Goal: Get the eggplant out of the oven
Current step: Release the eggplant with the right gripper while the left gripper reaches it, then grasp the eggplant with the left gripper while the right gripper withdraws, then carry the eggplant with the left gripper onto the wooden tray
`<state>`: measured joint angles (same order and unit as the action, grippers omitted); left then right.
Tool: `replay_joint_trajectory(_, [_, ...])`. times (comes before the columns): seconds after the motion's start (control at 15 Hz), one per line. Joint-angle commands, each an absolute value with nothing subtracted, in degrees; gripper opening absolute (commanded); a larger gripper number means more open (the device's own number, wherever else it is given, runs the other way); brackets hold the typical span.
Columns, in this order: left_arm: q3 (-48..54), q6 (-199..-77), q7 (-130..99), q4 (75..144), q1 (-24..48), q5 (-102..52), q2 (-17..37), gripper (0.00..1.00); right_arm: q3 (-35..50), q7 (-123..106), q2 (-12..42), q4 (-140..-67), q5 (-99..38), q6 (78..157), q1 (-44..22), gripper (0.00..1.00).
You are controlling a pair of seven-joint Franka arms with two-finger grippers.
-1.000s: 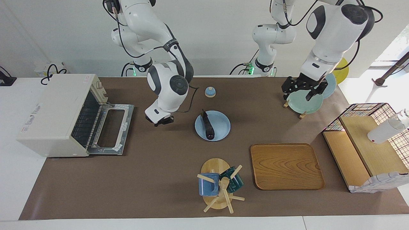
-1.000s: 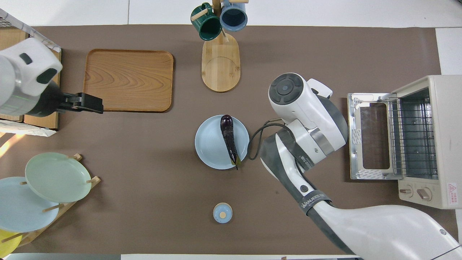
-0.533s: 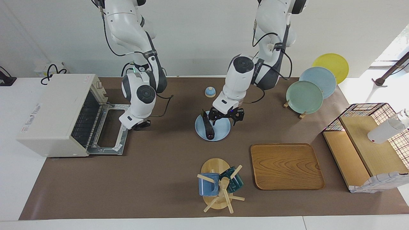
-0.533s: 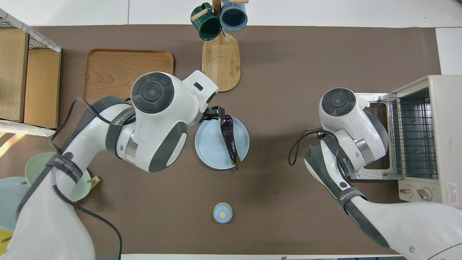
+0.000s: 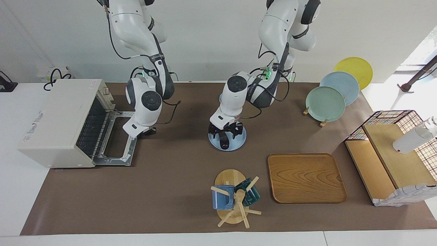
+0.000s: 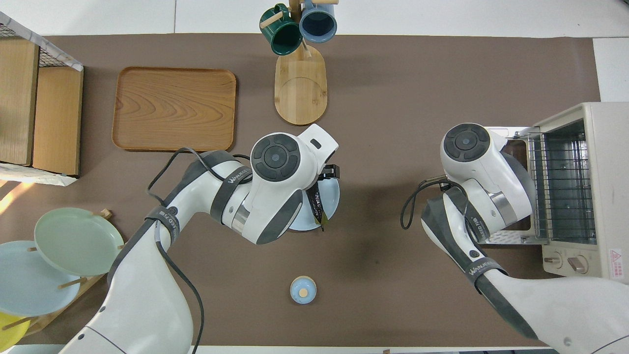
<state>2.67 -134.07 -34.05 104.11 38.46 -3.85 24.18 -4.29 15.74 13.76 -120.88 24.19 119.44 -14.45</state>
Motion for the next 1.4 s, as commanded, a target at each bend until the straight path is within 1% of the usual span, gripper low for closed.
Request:
replay_joint_trajectory(0.0, [1.58, -136.58, -33.66, 107.75, 39.38, -4.48, 22.41, 0.95, -3.87, 9.69, 11.17, -120.68, 28.21, 119.1, -10.9, 0.0])
replay_joint_trajectory(0.07, [1.67, -136.84, -33.84, 107.93, 39.37, -4.48, 22.41, 0.92, -3.87, 7.58, 10.9, -119.02, 28.21, 117.18, -10.81, 0.0])
replay_joint_trajectory(0.2, [1.67, -137.9, -33.84, 108.54, 39.37, -4.4, 22.33, 0.85, -3.78, 3.19, 10.99, -112.27, 28.3, 108.94, -10.02, 0.0])
replay_joint_trajectory(0.27, [1.67, -137.9, -33.84, 108.54, 39.29, -4.48, 22.32, 0.77, -3.78, 1.34, 10.9, -110.06, 28.21, 106.2, -9.93, 0.0])
replay_joint_trajectory(0.33, [1.67, -137.9, -33.66, 108.46, 39.2, -4.48, 22.32, 0.64, -3.87, -0.77, 10.29, -108.3, 28.13, 103.65, -9.76, 0.0])
replay_joint_trajectory(0.47, [1.67, -137.03, -33.49, 107.85, 38.67, -4.4, 22.41, 0.35, -3.87, -3.42, 8.01, -108.19, 27.86, 102.4, -8.09, 0.0])
replay_joint_trajectory(0.67, [1.67, -135.8, -33.4, 107.23, 38.06, -4.39, 21.8, 0.01, -3.78, -7.2, 5.37, -108.54, 27.16, 100.02, -5.64, 0.0])
replay_joint_trajectory(0.93, [1.67, -129.3, -33.31, 102.67, 34.55, -4.48, 20.4, 0.0, -3.78, -10.8, 3.61, -109.07, 26.63, 98.79, -2.91, 0.0])
replay_joint_trajectory(1.07, [1.67, -124.13, -33.14, 97.85, 30.7, -4.48, 19.86, 0.0, -3.78, -14.22, 2.21, -109.07, 24.71, 98.7, -0.89, 0.0])
replay_joint_trajectory(1.2, [1.76, -119.11, -28.95, 93.01, 25.69, -4.48, 20.91, 0.0, -3.78, -16.77, 0.89, -108.55, 22.69, 97.48, 1.22, 0.0])
replay_joint_trajectory(1.33, [1.67, -118.83, -24.19, 91.76, 20.95, -6.05, 21.88, 0.0, -3.78, -16.96, -0.87, -106.27, 18.31, 94.15, 1.93, 0.0])
